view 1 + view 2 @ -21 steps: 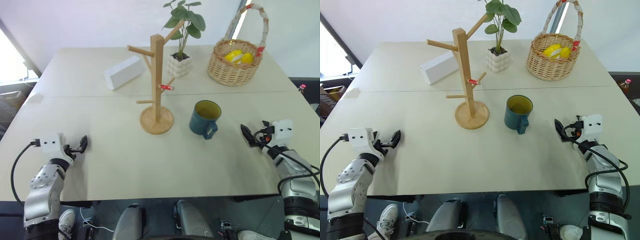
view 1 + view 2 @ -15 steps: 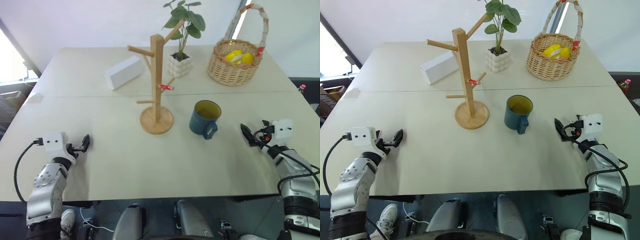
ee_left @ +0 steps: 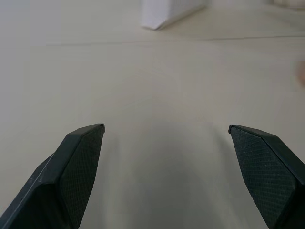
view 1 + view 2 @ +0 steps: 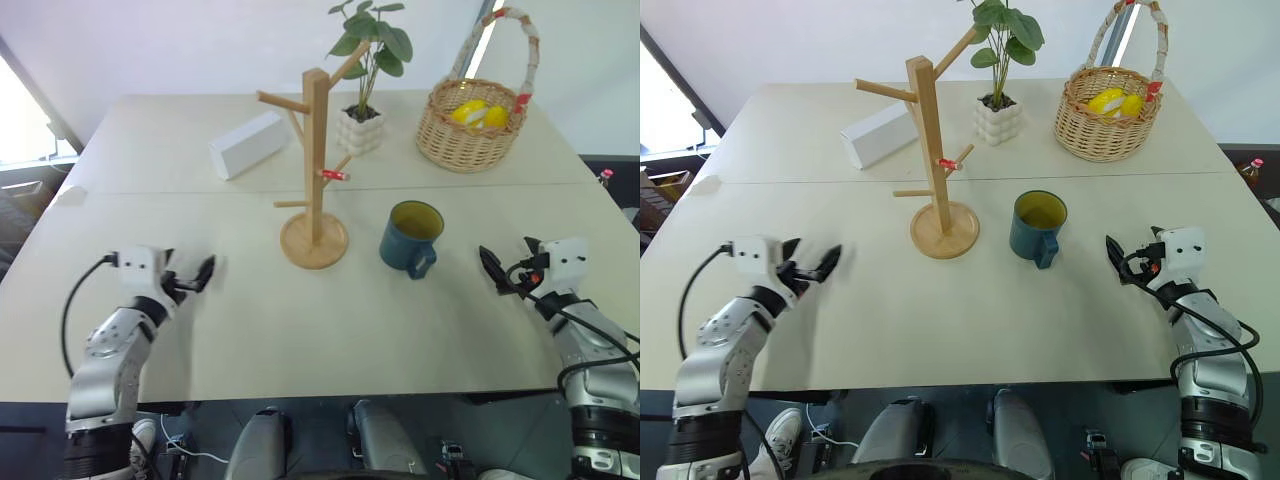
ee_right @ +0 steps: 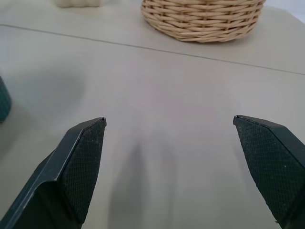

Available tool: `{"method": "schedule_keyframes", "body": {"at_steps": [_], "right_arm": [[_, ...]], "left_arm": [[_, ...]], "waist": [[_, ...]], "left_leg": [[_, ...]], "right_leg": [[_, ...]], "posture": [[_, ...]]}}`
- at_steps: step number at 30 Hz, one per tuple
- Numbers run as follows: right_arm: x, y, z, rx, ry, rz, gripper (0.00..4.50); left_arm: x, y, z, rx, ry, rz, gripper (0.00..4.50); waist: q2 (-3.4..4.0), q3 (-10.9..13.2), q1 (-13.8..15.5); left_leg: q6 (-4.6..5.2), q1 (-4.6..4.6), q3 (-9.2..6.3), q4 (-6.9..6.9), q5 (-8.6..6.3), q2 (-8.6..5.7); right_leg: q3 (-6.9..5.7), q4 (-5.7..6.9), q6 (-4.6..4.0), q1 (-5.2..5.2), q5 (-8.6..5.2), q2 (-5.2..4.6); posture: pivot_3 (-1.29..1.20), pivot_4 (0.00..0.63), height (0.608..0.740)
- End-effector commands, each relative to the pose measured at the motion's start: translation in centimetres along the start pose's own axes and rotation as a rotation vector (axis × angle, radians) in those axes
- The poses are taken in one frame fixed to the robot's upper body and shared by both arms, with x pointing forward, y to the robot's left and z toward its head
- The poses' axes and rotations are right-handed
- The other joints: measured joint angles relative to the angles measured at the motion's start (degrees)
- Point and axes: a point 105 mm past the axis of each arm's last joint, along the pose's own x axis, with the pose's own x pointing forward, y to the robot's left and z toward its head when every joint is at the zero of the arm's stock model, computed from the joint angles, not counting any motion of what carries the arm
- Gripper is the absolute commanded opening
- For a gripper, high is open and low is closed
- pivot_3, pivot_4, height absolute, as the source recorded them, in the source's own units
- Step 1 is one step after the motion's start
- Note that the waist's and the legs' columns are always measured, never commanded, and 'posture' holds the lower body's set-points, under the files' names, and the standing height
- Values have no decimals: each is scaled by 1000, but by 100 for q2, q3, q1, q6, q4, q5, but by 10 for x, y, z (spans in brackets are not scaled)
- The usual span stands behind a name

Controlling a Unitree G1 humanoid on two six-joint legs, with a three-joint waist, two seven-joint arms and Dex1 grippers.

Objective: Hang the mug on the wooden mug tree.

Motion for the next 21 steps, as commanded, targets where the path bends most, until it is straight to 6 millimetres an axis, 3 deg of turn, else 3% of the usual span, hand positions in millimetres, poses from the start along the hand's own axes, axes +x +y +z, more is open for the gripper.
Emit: {"method": "schedule_keyframes", "body": {"at_steps": [1,6,9,12,15,17,19,21], "right_arm": [[-13,-3,18,-26,-63,-22,4437],[-39,6,17,-58,-49,6,4437],[-55,35,18,-58,-30,153,4437],[-70,73,18,-23,0,335,3616],[-71,110,21,-26,-3,451,2093],[-64,125,25,-9,-30,466,922],[-57,132,23,-9,-41,461,38],[-47,137,18,-13,-44,435,38]], "left_arm": [[4,-47,16,19,-65,-251,4500],[-7,-104,14,86,-36,-619,4500],[-11,-128,13,121,-23,-770,4500],[-11,-140,13,144,-32,-824,4500],[-12,-154,14,156,-49,-883,4500],[-16,-163,16,156,-65,-928,4500],[-19,-169,17,156,-73,-970,4500],[-24,-175,15,159,-61,-1016,4500]], "waist": [[0,0,4],[3,-1,0],[11,0,-1],[12,-1,-18],[12,-1,-21],[12,-1,-19],[11,0,-8],[7,1,4]], "left_leg": [[0,0,0,0,0,0],[0,1,-2,-1,0,1],[0,3,-2,-1,0,2],[1,4,-1,-1,0,5],[1,6,-1,0,0,6],[1,7,-1,2,0,7],[1,7,-2,4,0,7],[1,6,-2,5,0,6]], "right_leg": [[0,0,0,-1,0,0],[1,1,-2,0,-1,2],[1,1,-4,2,-2,4],[3,1,-3,3,-3,9],[3,1,-2,3,-3,13],[4,1,-2,3,-3,15],[4,1,-2,3,-3,16],[4,1,-2,2,-3,16]], "posture": [[0,150,740],[0,150,740],[0,150,740],[0,150,740],[0,150,740],[0,150,740],[0,150,740],[0,150,740]]}}
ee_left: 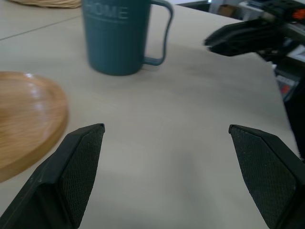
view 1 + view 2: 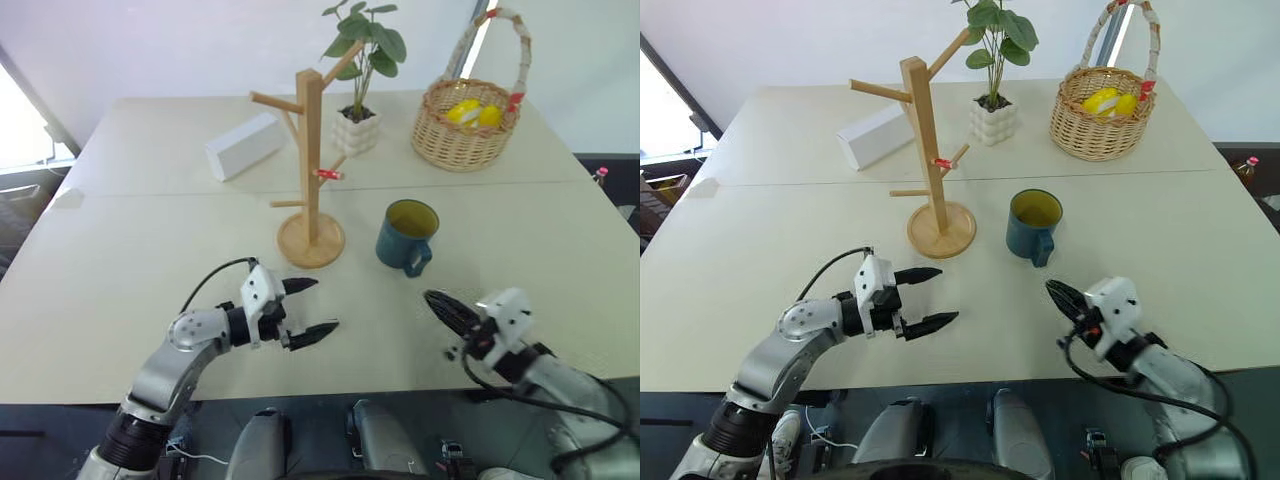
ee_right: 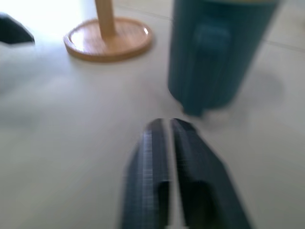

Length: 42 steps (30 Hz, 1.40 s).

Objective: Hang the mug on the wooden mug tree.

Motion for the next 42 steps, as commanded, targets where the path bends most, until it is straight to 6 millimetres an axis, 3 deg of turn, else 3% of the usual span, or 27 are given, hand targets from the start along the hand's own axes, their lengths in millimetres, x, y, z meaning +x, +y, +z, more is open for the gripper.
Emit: {"method": "schedule_keyframes", "body": {"at_steps": [1,7,11,25,31,34,40,42], "right_arm": [[15,-3,-4,-49,-10,-62,38],[38,-8,1,-23,-73,-135,38],[42,-19,1,-30,-80,-183,38],[24,-48,-3,-54,-62,-317,38],[20,-44,-4,-61,-48,-298,38],[14,-29,-8,-68,-21,-217,857],[1,-43,-9,-63,-26,-393,3770],[3,-45,-5,-61,-44,-422,3770]], "left_arm": [[3,-16,12,51,-24,-92,4500],[4,-16,12,61,-16,-91,4500],[5,-11,14,72,-23,-65,4500],[6,-12,15,60,-38,-62,4500],[8,-11,17,58,-45,-63,4500],[8,-11,17,60,-44,-64,4500],[9,-10,18,66,-49,-66,4500],[10,-9,19,79,-54,-68,4500]], "waist": [[-7,2,12],[-5,3,2],[-5,3,7],[-5,3,-5],[-4,3,-1],[-4,2,9],[-4,2,-17],[-3,2,-14]], "left_leg": [[0,-1,-1,0,0,0],[0,-7,-1,-1,0,-2],[0,-5,-2,-1,0,-2],[0,-2,-1,0,0,-3],[0,-2,-1,0,0,-3],[0,-3,-1,0,0,-3],[0,1,1,0,0,-3],[0,2,0,0,0,-3]], "right_leg": [[-1,-1,0,0,0,0],[-2,-2,0,-4,0,-3],[-2,-1,1,-2,0,-2],[-3,2,1,-1,1,0],[-3,2,1,-1,1,0],[-3,2,1,0,1,0],[0,3,1,0,1,1],[0,5,1,0,1,1]], "posture": [[0,150,740],[0,150,740],[0,150,740],[0,150,740],[0,150,740],[0,150,740],[0,150,740],[0,150,740]]}}
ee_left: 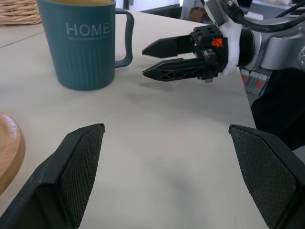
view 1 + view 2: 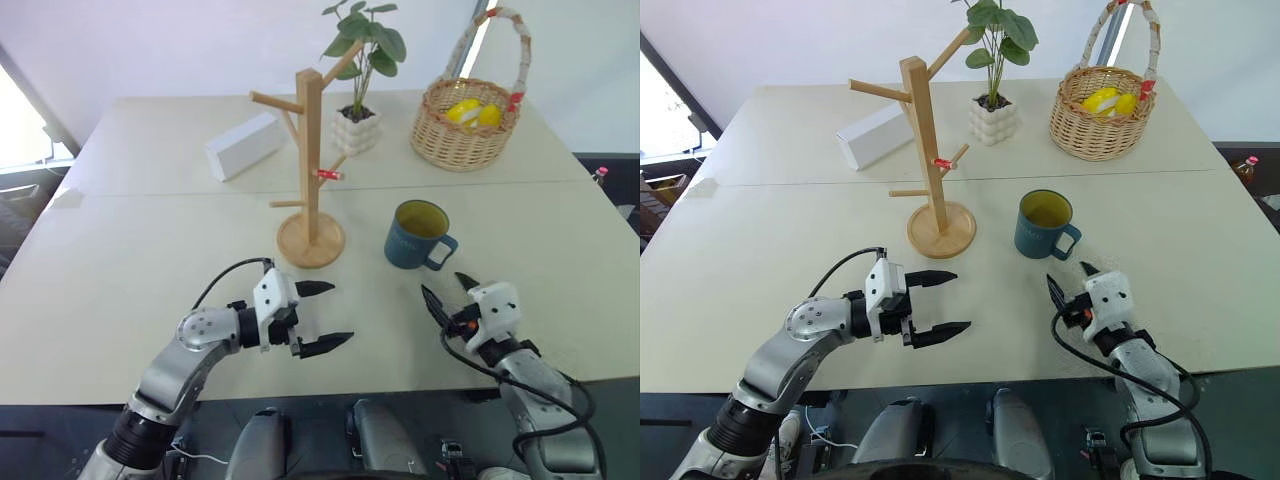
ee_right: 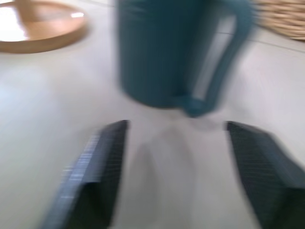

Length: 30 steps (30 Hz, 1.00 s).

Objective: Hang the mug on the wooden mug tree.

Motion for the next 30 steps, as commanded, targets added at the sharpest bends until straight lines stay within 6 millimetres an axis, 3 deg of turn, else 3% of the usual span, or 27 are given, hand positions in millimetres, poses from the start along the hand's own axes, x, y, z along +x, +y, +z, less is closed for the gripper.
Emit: {"method": "schedule_keyframes", "body": {"at_steps": [1,7,18,21,26,27,30], "right_arm": [[5,-7,21,-17,-81,-79,3770],[16,-18,19,13,-85,-188,3770],[33,-23,10,49,-63,-227,3770],[36,-20,9,67,-67,-214,2906],[37,-14,13,83,-88,-183,243],[37,-13,15,81,-95,-174,54],[38,-4,26,20,-123,-103,54]], "left_arm": [[2,1,10,46,-38,-3,4500],[3,4,13,66,-59,22,4500],[3,4,12,64,-61,34,4500],[3,4,12,65,-62,34,4500],[3,4,12,66,-62,38,4500],[2,4,12,65,-61,41,4500],[-1,6,9,61,-55,59,4500]], "waist": [[1,0,2],[1,0,5],[1,-1,3],[2,-1,3],[2,-1,5],[2,-1,3],[2,-1,-1]], "left_leg": [[0,0,0,0,0,0],[0,-2,0,0,0,0],[0,-2,0,0,0,-1],[0,-2,0,0,0,-1],[0,-2,0,0,0,-1],[0,-2,0,0,0,-1],[0,-2,0,0,0,-1]], "right_leg": [[0,0,0,0,0,0],[0,0,0,-1,0,1],[-1,1,0,-1,0,0],[-1,1,0,-1,0,0],[-1,1,0,-1,0,0],[0,1,0,-1,0,0],[-1,1,0,-1,0,0]], "posture": [[0,150,740],[0,150,740],[0,150,740],[0,150,740],[0,150,740],[0,150,740],[0,150,740]]}}
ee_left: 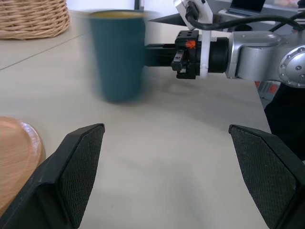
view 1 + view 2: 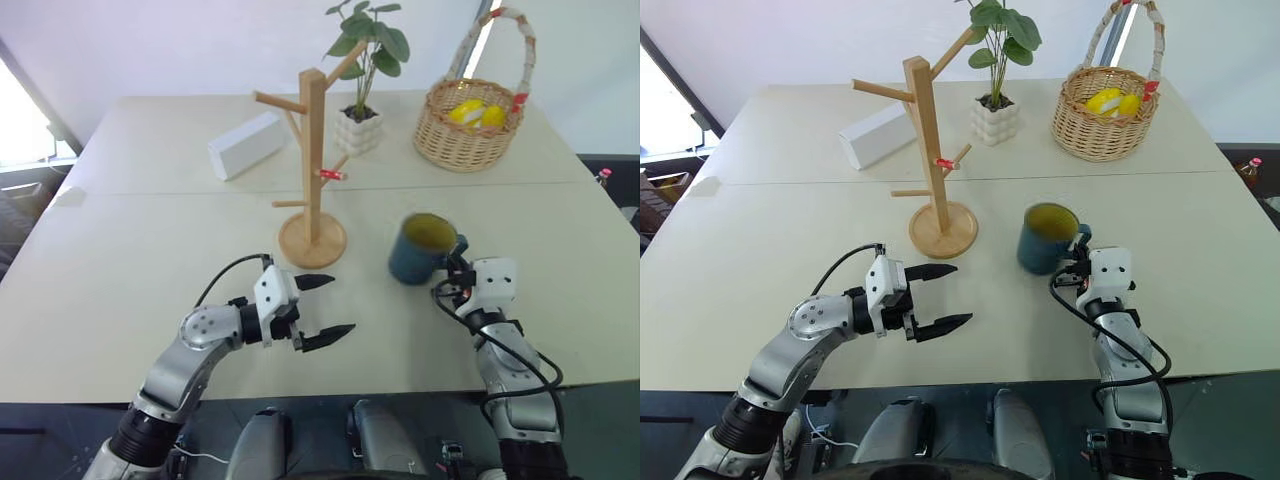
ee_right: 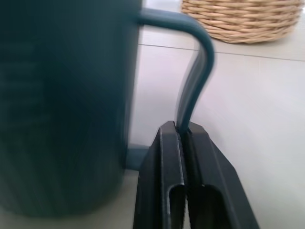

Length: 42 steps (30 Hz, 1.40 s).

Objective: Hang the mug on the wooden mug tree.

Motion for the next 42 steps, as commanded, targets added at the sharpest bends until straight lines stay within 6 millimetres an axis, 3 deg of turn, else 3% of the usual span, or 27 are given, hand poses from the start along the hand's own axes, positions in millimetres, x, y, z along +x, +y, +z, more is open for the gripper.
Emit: {"method": "schedule_keyframes", "body": {"at_steps": [1,5,8,13,17,31,42], "right_arm": [[0,17,30,-104,-103,115,54],[-5,45,51,-369,-165,325,54],[-14,74,82,-728,-284,569,54],[0,87,143,-804,-420,582,54],[7,96,170,-841,-456,598,54],[19,105,195,-881,-453,622,54],[38,119,189,-882,-411,613,54]], "left_arm": [[-5,4,5,26,-24,38,4500],[-17,20,5,31,-30,139,4500],[-37,46,9,46,-58,287,4500],[-58,57,26,74,-124,328,4500],[-71,65,45,66,-161,336,4500],[-86,59,74,33,-166,255,4500],[-91,57,82,20,-198,268,4500]], "waist": [[1,1,-7],[2,1,-10],[6,5,-22],[-3,8,-3],[-9,9,24],[-10,10,2],[-10,10,-1]], "left_leg": [[0,0,0,0,0,0],[0,1,0,0,0,0],[0,2,2,4,0,-1],[0,2,-5,5,0,5],[0,-8,-10,6,1,2],[-1,-10,-9,2,0,-1],[-1,-12,-9,1,0,-1]], "right_leg": [[0,0,0,0,0,0],[0,2,0,-2,0,1],[-1,1,1,-2,0,3],[-6,2,0,-1,0,8],[-14,-2,0,-3,1,-1],[-14,-7,-1,-7,1,-11],[-14,-6,-1,-9,1,-11]], "posture": [[0,150,740],[0,150,740],[0,150,740],[0,150,740],[0,150,740],[0,150,740],[0,150,740]]}}
